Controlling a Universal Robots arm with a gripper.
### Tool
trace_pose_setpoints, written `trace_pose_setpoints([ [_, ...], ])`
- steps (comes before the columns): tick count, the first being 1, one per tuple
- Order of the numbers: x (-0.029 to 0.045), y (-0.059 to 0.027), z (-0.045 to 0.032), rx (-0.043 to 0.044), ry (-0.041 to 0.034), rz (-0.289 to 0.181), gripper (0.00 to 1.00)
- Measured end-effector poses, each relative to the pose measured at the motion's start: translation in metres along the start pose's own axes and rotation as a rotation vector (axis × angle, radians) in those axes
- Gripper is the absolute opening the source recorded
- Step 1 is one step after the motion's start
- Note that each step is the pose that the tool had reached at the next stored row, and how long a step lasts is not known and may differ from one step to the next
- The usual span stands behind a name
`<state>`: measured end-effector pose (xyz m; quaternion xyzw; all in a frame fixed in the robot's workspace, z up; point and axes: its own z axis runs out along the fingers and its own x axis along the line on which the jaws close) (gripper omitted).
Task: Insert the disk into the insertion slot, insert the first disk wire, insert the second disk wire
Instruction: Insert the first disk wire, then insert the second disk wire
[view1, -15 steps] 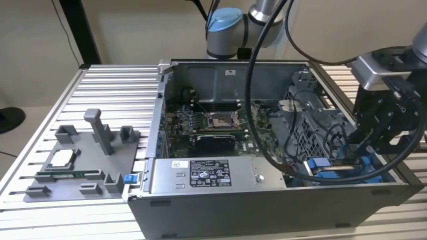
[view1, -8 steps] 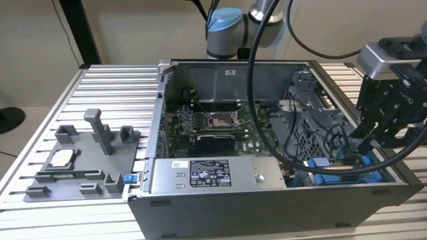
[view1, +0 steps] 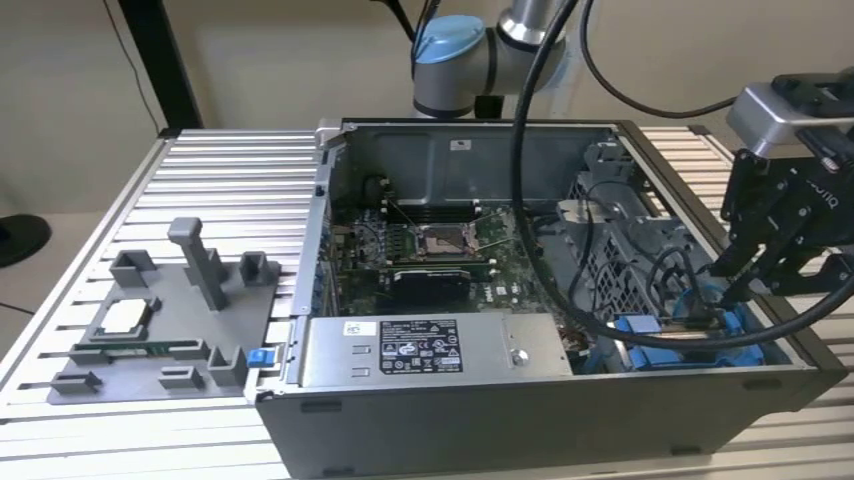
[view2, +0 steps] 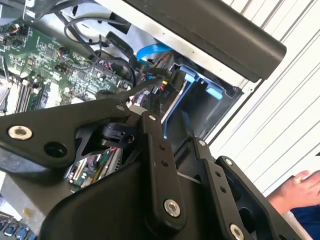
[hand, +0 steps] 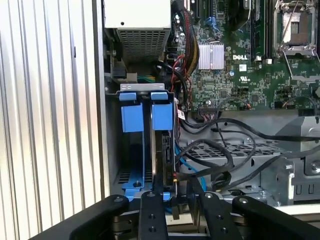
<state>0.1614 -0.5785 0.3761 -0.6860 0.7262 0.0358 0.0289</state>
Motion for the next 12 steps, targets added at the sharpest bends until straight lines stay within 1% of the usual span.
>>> trace_pose_setpoints([
  [2, -0.0003, -0.0063, 0.0000, -0.0070, 0.0004, 0.000, 1.00],
  [10, -0.0019, -0.0335, -0.0002, -0.0414, 0.0024, 0.003, 1.00],
  [12, -0.0022, -0.0392, -0.0002, -0.0473, 0.0026, 0.003, 1.00],
])
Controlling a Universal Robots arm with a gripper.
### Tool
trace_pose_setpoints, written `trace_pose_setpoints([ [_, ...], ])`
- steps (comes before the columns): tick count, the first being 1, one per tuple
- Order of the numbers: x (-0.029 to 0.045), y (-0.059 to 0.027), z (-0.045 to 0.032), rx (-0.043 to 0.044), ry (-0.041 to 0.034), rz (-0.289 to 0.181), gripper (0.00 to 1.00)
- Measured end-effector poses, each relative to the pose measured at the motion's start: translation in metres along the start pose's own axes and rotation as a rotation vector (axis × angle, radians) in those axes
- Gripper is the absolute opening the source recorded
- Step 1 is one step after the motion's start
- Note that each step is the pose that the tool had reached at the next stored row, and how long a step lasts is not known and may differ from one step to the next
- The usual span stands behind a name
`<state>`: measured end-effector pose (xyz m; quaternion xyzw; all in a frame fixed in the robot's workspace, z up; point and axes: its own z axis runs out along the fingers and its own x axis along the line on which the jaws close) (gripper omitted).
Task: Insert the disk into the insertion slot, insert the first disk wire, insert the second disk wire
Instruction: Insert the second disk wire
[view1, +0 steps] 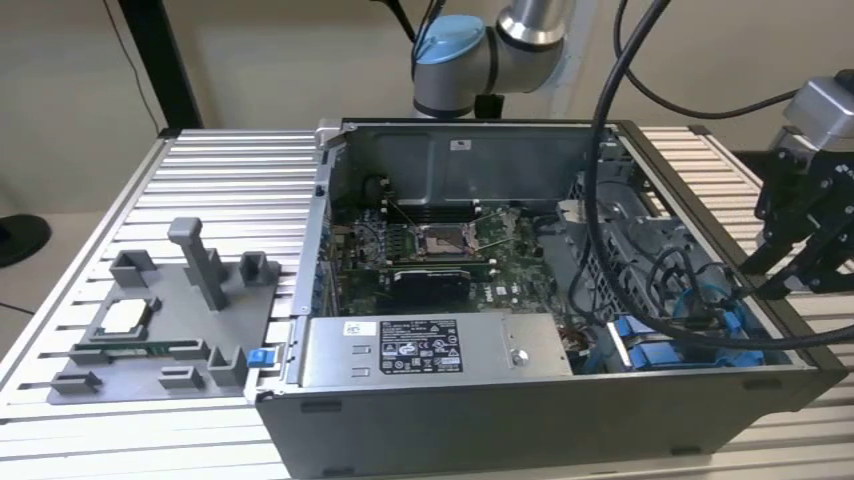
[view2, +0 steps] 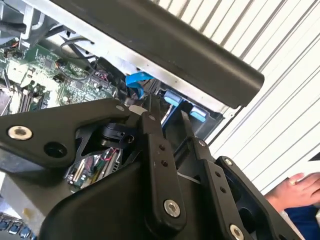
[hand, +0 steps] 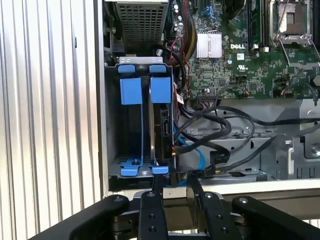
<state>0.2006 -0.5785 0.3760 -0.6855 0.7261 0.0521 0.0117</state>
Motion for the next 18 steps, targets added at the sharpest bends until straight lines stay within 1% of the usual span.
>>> trace_pose_setpoints([
  [6, 0.0010, -0.0010, -0.0001, -0.0007, -0.0003, 0.000, 1.00],
  [7, 0.0030, -0.0012, -0.0004, -0.0009, -0.0026, -0.001, 1.00],
  [8, 0.0057, -0.0013, -0.0005, -0.0011, -0.0067, -0.001, 1.00],
  [9, 0.0077, -0.0015, -0.0006, -0.0013, -0.0094, -0.001, 1.00],
  [11, 0.0100, -0.0017, 0.0004, -0.0016, -0.0159, -0.001, 1.00],
  [13, 0.0109, -0.0016, 0.0017, -0.0022, -0.0261, -0.002, 1.00],
  [18, 0.0158, -0.0015, 0.0033, -0.0045, -0.0635, -0.004, 1.00],
])
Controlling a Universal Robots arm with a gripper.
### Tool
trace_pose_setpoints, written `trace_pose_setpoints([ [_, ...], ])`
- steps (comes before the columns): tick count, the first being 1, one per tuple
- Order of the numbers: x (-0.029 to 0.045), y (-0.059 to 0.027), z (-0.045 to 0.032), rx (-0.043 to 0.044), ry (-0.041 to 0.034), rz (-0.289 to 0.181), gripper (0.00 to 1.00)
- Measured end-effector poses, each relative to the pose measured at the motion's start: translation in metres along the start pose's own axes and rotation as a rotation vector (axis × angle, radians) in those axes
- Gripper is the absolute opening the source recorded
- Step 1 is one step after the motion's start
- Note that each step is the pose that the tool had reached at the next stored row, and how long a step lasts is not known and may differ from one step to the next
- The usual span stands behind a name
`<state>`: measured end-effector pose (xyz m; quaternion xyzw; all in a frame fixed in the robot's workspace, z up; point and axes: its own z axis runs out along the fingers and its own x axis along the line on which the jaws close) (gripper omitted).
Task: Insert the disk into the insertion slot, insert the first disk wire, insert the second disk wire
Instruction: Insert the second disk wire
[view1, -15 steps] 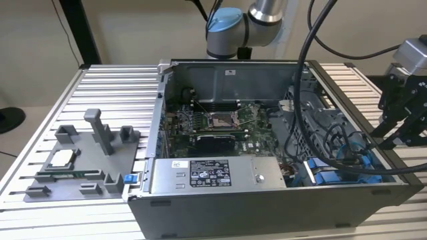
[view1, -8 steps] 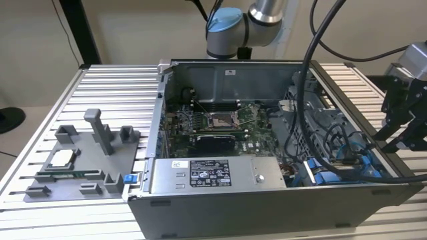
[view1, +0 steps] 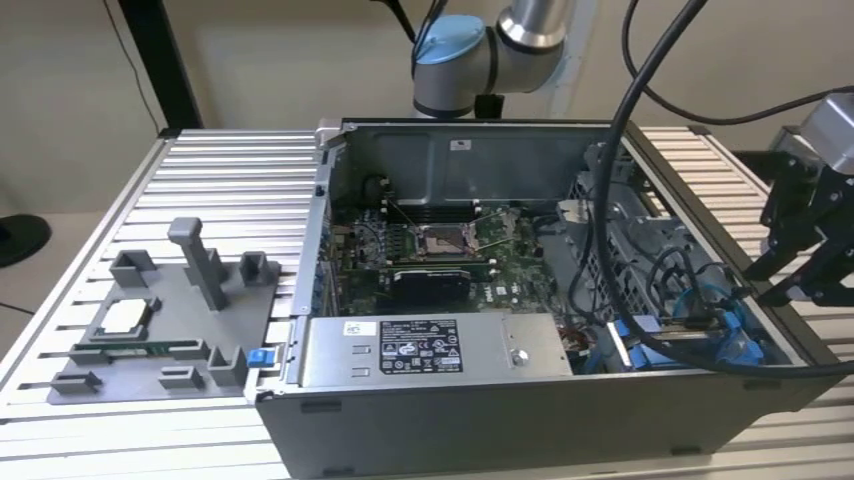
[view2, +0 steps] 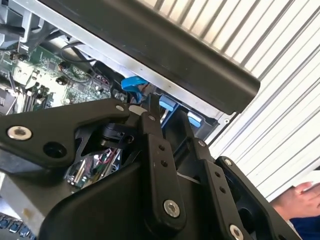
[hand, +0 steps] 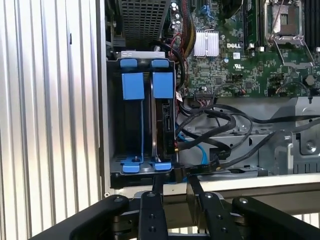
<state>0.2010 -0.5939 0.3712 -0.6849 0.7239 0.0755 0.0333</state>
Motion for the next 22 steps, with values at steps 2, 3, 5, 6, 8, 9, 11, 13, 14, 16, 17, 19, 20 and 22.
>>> trace_pose_setpoints([
  [2, 0.0031, 0.0001, 0.0003, -0.0008, -0.0135, -0.001, 1.00],
  [3, 0.0048, 0.0003, 0.0005, -0.0013, -0.0206, -0.001, 1.00],
  [5, 0.0072, 0.0011, 0.0011, -0.0019, -0.0322, -0.002, 1.00],
  [6, 0.0077, 0.0020, 0.0016, -0.0022, -0.0369, -0.002, 1.00],
  [8, 0.0080, 0.0044, 0.0031, -0.0025, -0.0434, -0.002, 1.00],
  [9, 0.0082, 0.0051, 0.0040, -0.0027, -0.0462, -0.003, 1.00],
  [11, 0.0085, 0.0053, 0.0054, -0.0033, -0.0544, -0.003, 1.00],
  [13, 0.0086, 0.0053, 0.0066, -0.0041, -0.0690, -0.004, 1.00],
  [14, 0.0087, 0.0053, 0.0070, -0.0046, -0.0776, -0.004, 1.00],
  [16, 0.0087, 0.0053, 0.0075, -0.0055, -0.0909, -0.005, 1.00],
  [17, 0.0088, 0.0053, 0.0075, -0.0055, -0.0909, -0.005, 1.00],
  [19, 0.0087, 0.0053, 0.0076, -0.0054, -0.0909, -0.005, 1.00],
  [20, 0.0087, 0.0053, 0.0076, -0.0054, -0.0910, -0.005, 1.00],
  [22, 0.0088, 0.0053, 0.0076, -0.0055, -0.0909, -0.005, 1.00],
])
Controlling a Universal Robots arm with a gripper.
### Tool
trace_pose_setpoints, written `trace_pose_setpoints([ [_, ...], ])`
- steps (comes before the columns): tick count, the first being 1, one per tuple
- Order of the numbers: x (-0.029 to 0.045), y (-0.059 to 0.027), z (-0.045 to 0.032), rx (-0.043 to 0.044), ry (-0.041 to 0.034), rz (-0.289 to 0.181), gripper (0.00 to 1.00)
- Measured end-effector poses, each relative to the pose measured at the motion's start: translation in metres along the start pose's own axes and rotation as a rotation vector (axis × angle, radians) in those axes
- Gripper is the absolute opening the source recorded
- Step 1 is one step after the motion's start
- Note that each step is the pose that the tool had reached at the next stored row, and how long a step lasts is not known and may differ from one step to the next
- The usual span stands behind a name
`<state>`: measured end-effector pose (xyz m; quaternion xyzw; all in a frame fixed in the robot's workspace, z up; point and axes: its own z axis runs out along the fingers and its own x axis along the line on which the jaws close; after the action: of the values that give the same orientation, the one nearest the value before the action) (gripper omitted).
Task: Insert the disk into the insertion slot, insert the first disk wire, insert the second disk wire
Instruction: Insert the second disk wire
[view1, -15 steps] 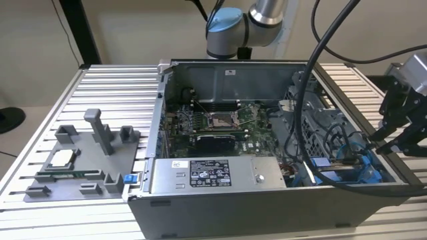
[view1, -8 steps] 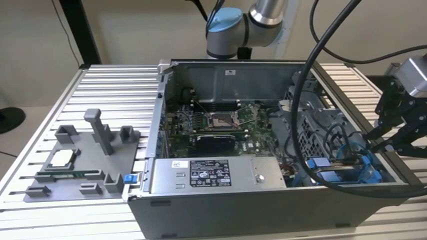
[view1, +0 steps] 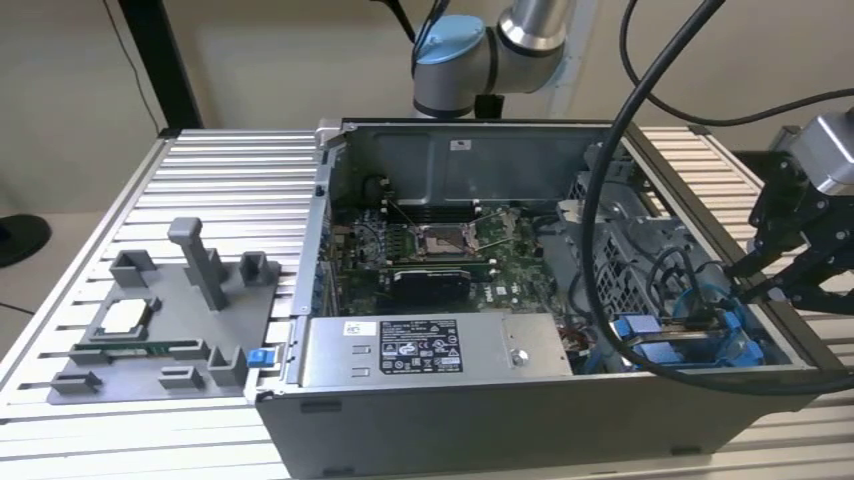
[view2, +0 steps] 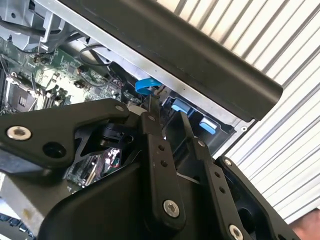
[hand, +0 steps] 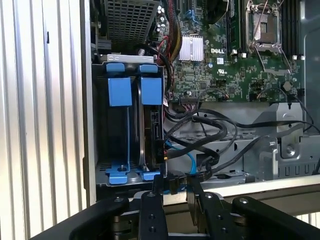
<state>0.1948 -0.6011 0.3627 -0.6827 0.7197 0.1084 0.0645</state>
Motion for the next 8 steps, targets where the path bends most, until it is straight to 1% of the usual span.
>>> trace_pose_setpoints([
  [8, 0.0001, 0.0000, 0.0003, -0.0002, -0.0001, 0.000, 1.00],
])
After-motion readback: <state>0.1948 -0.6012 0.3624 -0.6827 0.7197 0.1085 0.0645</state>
